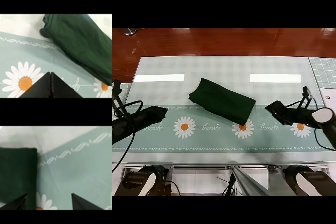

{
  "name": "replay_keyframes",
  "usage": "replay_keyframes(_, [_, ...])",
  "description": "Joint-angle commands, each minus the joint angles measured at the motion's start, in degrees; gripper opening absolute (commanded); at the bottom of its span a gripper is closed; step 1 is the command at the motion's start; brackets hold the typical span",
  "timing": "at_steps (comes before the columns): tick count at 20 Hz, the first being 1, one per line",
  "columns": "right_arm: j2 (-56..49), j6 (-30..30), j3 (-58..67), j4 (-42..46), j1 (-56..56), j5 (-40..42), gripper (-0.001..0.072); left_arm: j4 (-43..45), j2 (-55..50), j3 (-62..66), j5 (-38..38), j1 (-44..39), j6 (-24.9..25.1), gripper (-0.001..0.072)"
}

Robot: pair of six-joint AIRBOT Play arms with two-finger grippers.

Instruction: Fold the shirts.

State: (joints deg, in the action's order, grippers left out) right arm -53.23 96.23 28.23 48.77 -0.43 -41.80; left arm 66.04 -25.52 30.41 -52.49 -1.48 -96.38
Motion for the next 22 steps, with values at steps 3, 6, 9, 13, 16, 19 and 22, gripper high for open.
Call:
replay_keyframes(3, [-14.84, -15.21, 1.88, -17.97, 4.0, -2.82, 0.063, -0.04, -0.02, -0.02, 0.02, 0.02, 0.02, 0.0037])
replay_keyframes(6, [-22.23, -15.34, 8.41, -18.4, 5.92, -2.84, 0.063, -0.04, -0.02, -0.02, 0.0, 0.02, 0.02, 0.0037])
replay_keyframes(9, [-28.81, -15.32, 14.4, -18.47, 8.37, -5.49, 0.0629, 0.0, -0.02, -0.02, 0.2, 0.02, 0.04, 0.0037])
replay_keyframes(13, [-34.45, -15.76, 20.79, -18.18, 12.92, -8.13, 0.0549, -0.04, -0.02, -0.02, 0.9, 0.02, 0.02, 0.0037])
replay_keyframes(16, [-34.88, -20.9, 27.12, -17.94, 13.03, -10.91, 0.0032, -0.02, -0.02, -0.02, 0.9, 0.02, 0.02, 0.0037])
replay_keyframes(19, [-34.95, -18.93, 41.35, -11.1, 13.0, -17.0, 0.0032, -0.04, -0.02, -0.02, 1.05, 0.02, 0.0, 0.0037])
replay_keyframes(22, [-34.93, -11.06, 58.69, 0.24, 11.74, -21.42, 0.0031, -1.09, -0.02, -0.02, 1.09, 0.02, 0.02, 0.0037])
